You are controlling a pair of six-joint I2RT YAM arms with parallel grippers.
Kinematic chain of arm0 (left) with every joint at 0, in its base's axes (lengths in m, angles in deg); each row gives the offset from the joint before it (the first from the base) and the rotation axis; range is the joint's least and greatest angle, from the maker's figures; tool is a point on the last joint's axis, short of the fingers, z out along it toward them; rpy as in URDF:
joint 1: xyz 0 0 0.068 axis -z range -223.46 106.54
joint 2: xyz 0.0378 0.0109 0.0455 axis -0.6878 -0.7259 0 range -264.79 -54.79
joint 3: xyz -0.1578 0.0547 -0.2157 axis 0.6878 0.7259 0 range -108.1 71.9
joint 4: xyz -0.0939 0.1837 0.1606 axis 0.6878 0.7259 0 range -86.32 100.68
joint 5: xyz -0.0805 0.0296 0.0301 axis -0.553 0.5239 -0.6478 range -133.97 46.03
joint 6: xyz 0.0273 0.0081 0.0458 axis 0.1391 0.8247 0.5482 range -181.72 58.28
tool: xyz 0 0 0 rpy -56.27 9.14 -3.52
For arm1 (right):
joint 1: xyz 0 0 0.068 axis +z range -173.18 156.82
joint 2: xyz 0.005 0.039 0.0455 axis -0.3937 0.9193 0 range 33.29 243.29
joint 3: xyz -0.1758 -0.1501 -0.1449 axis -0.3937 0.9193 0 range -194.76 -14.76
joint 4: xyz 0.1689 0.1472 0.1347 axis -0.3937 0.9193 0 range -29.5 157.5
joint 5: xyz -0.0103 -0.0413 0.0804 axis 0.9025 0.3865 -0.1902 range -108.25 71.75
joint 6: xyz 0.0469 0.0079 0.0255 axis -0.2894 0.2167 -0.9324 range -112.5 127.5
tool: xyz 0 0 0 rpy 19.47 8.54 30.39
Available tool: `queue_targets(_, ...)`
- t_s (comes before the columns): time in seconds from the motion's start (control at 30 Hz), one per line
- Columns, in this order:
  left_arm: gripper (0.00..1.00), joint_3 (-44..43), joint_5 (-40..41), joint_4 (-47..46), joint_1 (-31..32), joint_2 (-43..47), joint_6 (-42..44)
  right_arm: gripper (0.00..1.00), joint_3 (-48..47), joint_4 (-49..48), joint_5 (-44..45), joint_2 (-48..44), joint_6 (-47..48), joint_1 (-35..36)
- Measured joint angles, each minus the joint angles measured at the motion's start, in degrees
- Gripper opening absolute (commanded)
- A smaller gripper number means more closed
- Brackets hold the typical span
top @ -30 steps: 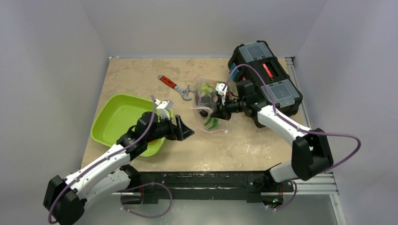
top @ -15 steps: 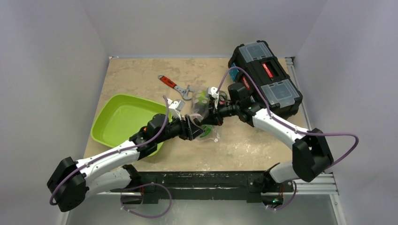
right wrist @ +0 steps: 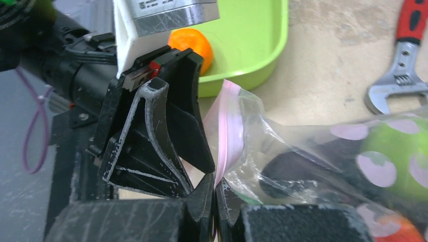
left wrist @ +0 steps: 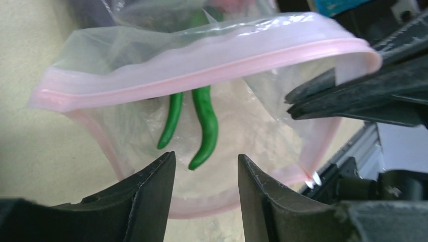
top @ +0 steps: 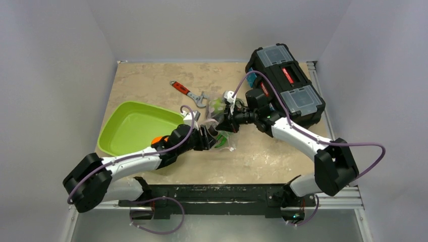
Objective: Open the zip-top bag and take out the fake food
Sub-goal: Pick up the fake vegetable from the zipper food storage bag.
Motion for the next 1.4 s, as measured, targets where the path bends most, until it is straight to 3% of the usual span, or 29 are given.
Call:
queue_targets(0.4,0.47,-7.15,11.50,-0.17,0.24,-12.28,-3.28,0.00,0.00,-1.90,10.40,2.78,-1.55,0.04)
queue_targets(0.77,0.48,-15.04,21.92,8.26,0.31,-19.15,-9.01,0.00,0.00,-2.40,11.80,3.82,-1.97,0.04)
queue_targets(1.23,0.54,-24.94,27.10,18.51,0.35,-27.28,-12.68,0.00,0.00,-2.62,12.20,5.55,-2.03,-0.02)
queue_targets(1.4,0.54,-26.12,27.52,18.93,0.35,-29.20,-12.20,0.21,-0.26,-2.01,12.59,6.32,-1.57,-0.17)
